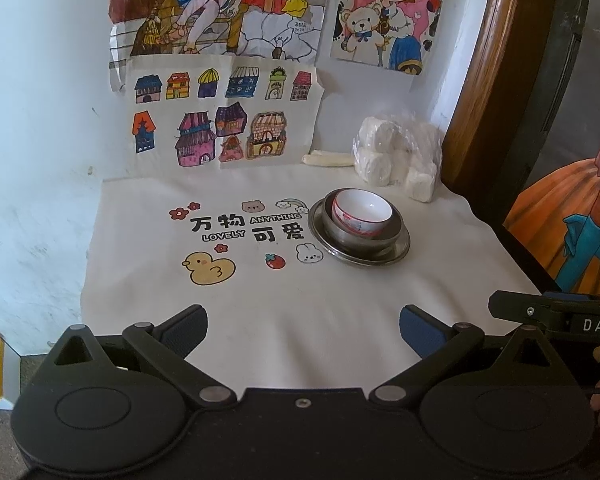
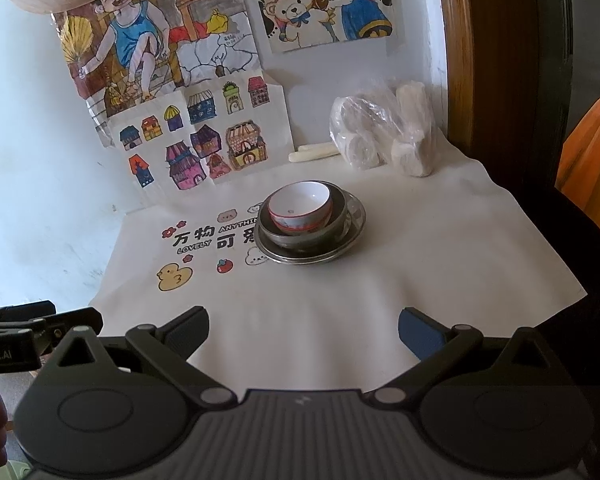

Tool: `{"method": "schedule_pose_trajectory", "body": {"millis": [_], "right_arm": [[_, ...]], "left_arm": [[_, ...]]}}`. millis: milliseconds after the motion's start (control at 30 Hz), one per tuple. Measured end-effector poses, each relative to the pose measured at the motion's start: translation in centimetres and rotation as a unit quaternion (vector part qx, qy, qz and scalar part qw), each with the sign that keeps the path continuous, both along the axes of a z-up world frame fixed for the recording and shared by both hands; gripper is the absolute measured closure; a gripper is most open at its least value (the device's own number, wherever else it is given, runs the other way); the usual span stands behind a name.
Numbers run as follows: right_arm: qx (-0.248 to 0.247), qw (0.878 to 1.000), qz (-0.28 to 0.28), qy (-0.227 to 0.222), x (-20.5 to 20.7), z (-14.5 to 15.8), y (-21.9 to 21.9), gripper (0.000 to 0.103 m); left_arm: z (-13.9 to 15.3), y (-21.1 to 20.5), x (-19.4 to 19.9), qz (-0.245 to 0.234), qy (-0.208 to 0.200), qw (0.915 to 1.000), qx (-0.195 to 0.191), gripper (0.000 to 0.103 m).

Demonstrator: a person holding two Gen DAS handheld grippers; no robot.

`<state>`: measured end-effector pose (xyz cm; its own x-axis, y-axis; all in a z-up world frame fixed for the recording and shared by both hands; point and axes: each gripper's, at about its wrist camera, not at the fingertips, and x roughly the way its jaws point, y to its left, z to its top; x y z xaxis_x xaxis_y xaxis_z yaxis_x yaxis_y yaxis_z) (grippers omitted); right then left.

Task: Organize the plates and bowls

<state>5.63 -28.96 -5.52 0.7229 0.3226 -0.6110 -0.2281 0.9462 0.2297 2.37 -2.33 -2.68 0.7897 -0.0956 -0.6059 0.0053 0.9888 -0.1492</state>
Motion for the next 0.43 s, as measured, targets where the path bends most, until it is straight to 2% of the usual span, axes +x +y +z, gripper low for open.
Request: {"method": "schedule_pose_trajectory", "body": {"millis": [433], "right_arm": [[-0.006,1.000,0.001,0.014,1.3,-0.3,0.1,0.000]], "left_arm": [[-0.4,0.3,1.2,-0.004,0.006,0.9999,-0.012,0.001]]}}
